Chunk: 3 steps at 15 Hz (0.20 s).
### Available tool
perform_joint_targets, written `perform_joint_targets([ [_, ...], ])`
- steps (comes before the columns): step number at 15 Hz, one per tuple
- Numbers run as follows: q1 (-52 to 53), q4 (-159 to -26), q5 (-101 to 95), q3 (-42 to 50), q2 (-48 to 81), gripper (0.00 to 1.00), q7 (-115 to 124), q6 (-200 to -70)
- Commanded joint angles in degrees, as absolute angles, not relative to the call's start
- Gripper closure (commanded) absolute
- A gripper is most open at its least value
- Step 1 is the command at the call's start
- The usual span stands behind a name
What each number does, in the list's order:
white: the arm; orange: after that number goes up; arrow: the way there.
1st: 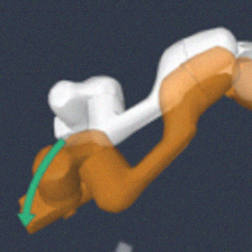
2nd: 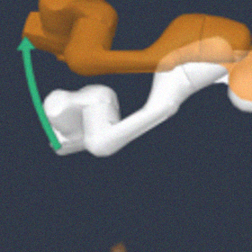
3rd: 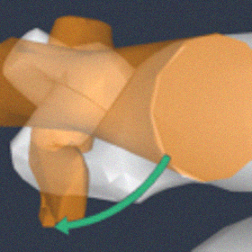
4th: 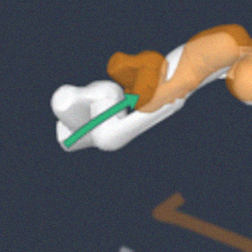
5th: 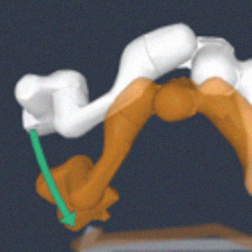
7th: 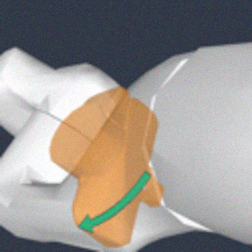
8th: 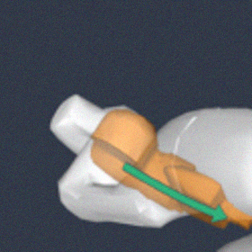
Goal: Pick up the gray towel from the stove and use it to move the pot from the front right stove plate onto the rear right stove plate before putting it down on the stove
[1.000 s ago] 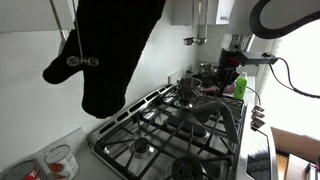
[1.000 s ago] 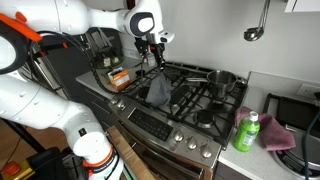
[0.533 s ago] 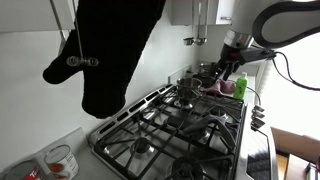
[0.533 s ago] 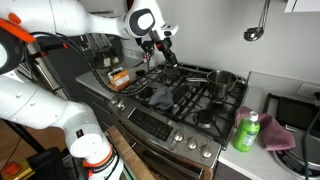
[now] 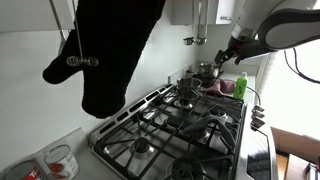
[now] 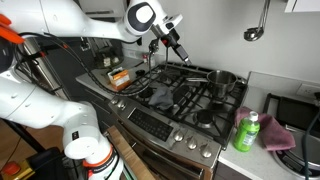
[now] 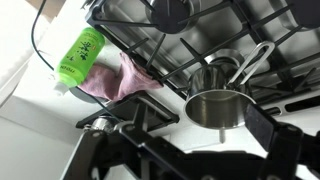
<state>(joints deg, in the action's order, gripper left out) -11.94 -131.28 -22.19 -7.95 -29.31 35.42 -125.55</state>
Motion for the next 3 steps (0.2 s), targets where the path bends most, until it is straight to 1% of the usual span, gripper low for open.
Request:
perform_joint_targets([
  [1,-11.7,-131.2,-22.5,-7.7,-29.2,0.00,35.8,-125.4],
  [3,-11.7,-131.2,-22.6,-7.9,-29.2,0.00,36.0,-125.4],
])
